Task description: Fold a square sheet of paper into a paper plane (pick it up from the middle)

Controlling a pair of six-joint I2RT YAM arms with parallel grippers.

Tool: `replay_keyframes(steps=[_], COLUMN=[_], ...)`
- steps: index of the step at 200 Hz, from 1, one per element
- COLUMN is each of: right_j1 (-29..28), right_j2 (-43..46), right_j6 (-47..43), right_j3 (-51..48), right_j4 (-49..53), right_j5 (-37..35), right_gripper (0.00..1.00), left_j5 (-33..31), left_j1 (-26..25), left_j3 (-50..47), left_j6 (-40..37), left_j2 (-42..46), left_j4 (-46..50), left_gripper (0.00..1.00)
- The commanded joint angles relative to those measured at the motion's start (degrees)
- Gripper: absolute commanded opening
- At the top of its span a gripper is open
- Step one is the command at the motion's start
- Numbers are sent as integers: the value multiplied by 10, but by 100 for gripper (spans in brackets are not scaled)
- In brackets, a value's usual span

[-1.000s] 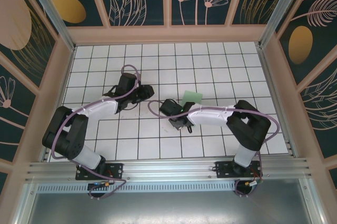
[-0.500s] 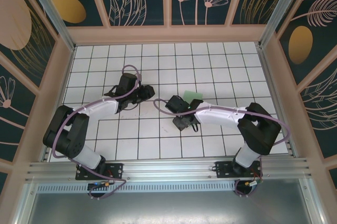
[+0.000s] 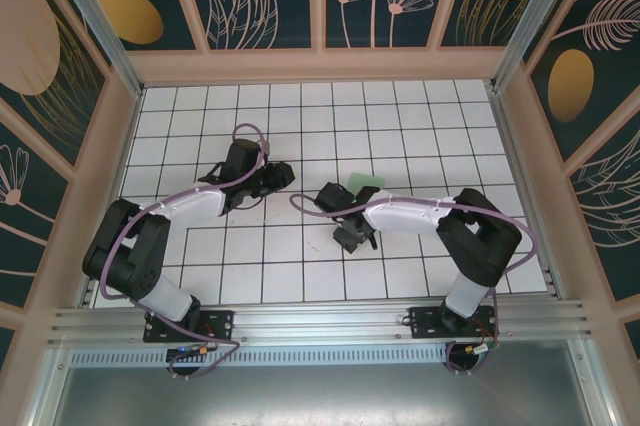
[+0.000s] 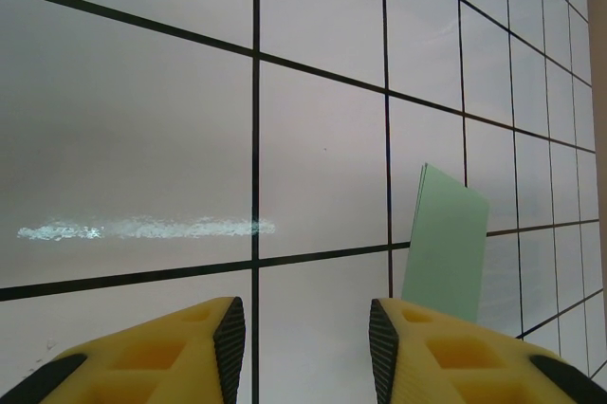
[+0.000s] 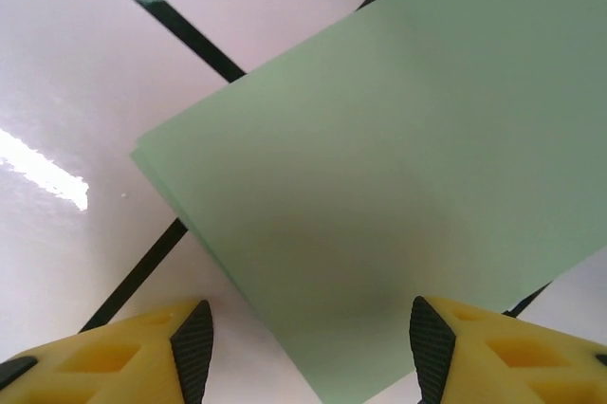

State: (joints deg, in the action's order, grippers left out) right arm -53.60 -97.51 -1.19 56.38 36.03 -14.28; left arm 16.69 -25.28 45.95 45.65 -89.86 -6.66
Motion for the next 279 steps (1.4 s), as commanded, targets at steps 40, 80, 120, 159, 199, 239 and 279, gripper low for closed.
replay_keyframes(steps=[40, 80, 120, 159, 199, 239, 279], right_j1=[3, 3, 3, 6, 17, 21, 21], right_j2=[-11, 13, 20, 31, 43, 49, 38], right_j6=[2, 15, 31, 52, 63, 51, 13], right_j3=[24, 24, 15, 7, -8, -8, -12], right_j4=[3, -3, -19, -36, -53, -41, -18], right_j5=[-52, -70, -84, -82, -77, -42, 13], right_gripper=[41, 27, 15, 9, 3, 25, 52], left_j5=[12, 15, 21, 25, 29, 28, 28], left_j1=[1, 1, 1, 1, 1, 2, 1], left_j3=[9, 5, 7, 12, 15, 16, 15], left_j6=[-10, -8, -7, -6, -6, -6, -6], left_j2=[-9, -9, -14, -14, -12, -12, -17], left_j4=[-9, -11, -14, -14, -11, -12, -13], left_gripper=[43, 43, 43, 43, 43, 43, 44])
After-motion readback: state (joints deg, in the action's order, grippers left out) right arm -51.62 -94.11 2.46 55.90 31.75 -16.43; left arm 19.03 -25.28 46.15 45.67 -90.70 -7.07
